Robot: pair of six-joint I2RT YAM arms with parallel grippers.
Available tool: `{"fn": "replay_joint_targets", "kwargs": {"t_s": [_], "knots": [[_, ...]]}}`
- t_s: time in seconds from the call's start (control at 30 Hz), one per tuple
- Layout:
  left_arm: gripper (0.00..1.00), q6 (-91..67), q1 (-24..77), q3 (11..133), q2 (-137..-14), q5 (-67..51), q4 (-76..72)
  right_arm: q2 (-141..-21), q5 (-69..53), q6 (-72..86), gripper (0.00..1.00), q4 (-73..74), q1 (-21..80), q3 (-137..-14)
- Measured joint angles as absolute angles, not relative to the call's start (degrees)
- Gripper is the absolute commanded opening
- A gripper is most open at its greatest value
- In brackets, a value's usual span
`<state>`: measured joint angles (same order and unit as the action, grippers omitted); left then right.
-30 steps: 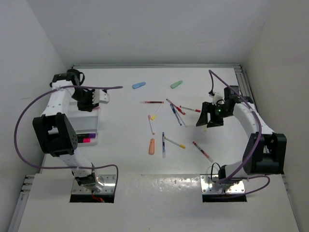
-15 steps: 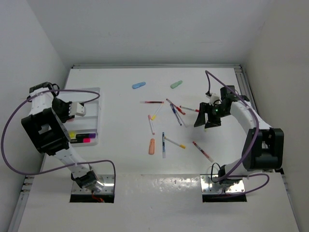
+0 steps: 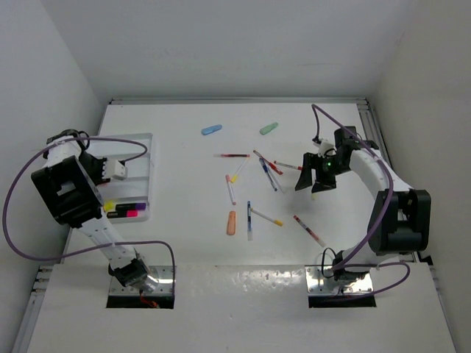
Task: Sort the stationery into containers
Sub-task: Place the stationery into the container, then grab a piece of stationery with the right arm
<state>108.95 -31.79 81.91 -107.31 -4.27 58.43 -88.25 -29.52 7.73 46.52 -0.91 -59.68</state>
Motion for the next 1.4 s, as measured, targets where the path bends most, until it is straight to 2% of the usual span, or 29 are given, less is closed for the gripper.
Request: {"fn": "replay_joint_targets", "kwargs": {"t_s": [0.1, 0.3, 0.4, 0.57, 0.7, 0.9, 1.07, 1.2, 1.4], "knots": [[0.17, 109.03, -32.23, 81.78, -108.05, -3.92, 57.52, -88.25, -28.95, 7.70, 0.69, 47.09, -0.91, -59.96], [0.50, 108.84, -32.62, 81.73, -108.64, -3.44, 56.40, -89.14, -28.53, 7.73, 0.68, 47.62, -0.69, -60.97], [0.56, 108.60, -32.62, 81.71, -108.66, -3.60, 56.31, -89.25, -28.34, 7.73, 0.68, 47.70, 0.45, -60.99], [0.58, 107.66, -32.60, 81.73, -108.64, -4.71, 56.75, -89.23, -28.34, 7.18, 0.66, 47.44, 3.60, -61.01], [0.58, 105.21, -32.32, 84.51, -108.60, -9.23, 61.12, -89.21, -27.81, 4.49, 0.60, 47.22, 8.58, -61.56], [0.59, 95.72, -31.79, 94.61, -103.83, -26.37, 68.31, -89.21, -25.36, -2.20, 0.60, 44.84, 22.81, -65.08], [0.61, 86.35, -31.75, 93.54, -91.92, -40.47, 71.48, -89.73, -22.59, -11.99, 0.59, 40.75, 35.90, -63.96], [0.63, 79.64, -31.48, 92.27, -86.72, -48.62, 73.82, -91.70, -22.87, -24.86, 0.65, 38.96, 40.80, -63.35], [0.65, 70.26, -31.48, 90.08, -86.54, -58.89, 74.43, -95.59, -24.47, -44.69, 0.72, 38.13, 43.62, -62.57]]}}
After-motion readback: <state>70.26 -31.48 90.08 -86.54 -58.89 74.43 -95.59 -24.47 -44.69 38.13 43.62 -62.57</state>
